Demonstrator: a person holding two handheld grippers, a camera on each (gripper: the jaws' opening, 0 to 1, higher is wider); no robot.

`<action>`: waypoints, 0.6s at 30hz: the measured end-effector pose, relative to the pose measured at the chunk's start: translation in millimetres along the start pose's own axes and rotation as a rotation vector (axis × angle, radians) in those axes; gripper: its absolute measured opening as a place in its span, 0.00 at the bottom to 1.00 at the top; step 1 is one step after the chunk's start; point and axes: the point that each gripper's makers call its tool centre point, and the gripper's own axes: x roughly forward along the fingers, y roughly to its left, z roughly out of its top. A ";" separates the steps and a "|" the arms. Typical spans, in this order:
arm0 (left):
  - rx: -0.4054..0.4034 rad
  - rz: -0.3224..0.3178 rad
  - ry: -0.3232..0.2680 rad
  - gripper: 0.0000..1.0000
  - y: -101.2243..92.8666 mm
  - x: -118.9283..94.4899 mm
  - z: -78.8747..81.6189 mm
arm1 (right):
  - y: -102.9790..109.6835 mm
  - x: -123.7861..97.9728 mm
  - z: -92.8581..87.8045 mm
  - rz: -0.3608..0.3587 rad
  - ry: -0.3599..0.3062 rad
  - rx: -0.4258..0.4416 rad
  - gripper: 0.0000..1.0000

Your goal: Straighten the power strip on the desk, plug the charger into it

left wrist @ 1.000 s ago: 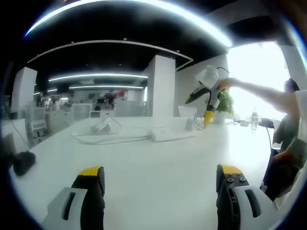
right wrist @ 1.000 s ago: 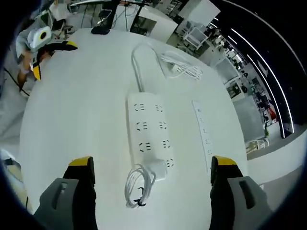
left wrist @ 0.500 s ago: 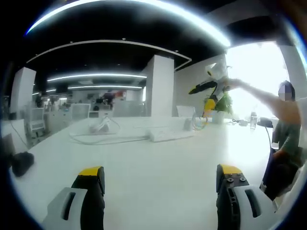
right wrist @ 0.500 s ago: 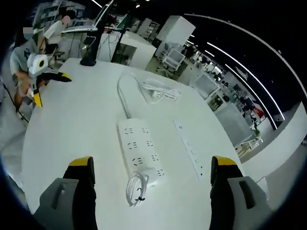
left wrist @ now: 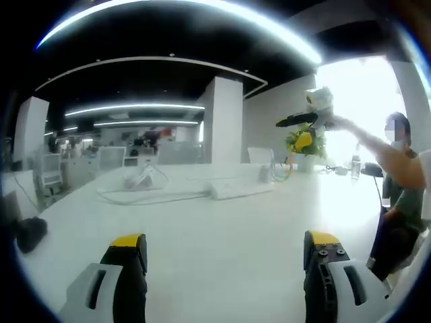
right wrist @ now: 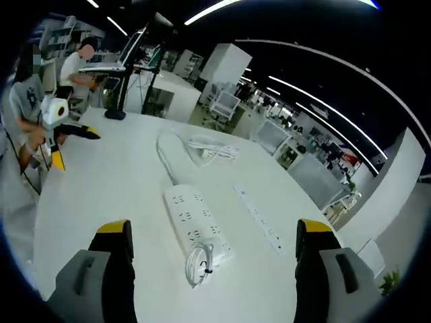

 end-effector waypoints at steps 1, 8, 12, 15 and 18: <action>-0.001 0.001 0.000 0.99 0.2 0.1 -0.1 | 0.0 -1.9 0.0 -0.002 -0.005 0.005 1.00; -0.001 0.003 -0.004 0.99 1.5 0.7 1.6 | 5.0 -19.4 2.3 -0.004 -0.099 0.104 1.00; 0.004 -0.001 -0.003 0.99 1.0 1.5 2.6 | 8.1 -27.7 2.3 -0.011 -0.149 0.156 1.00; 0.003 0.003 -0.002 0.99 2.0 1.2 2.4 | 9.8 -34.0 1.8 -0.035 -0.187 0.179 1.00; 0.002 0.005 -0.003 0.99 2.2 0.3 2.6 | 11.8 -39.3 -2.4 -0.053 -0.201 0.203 1.00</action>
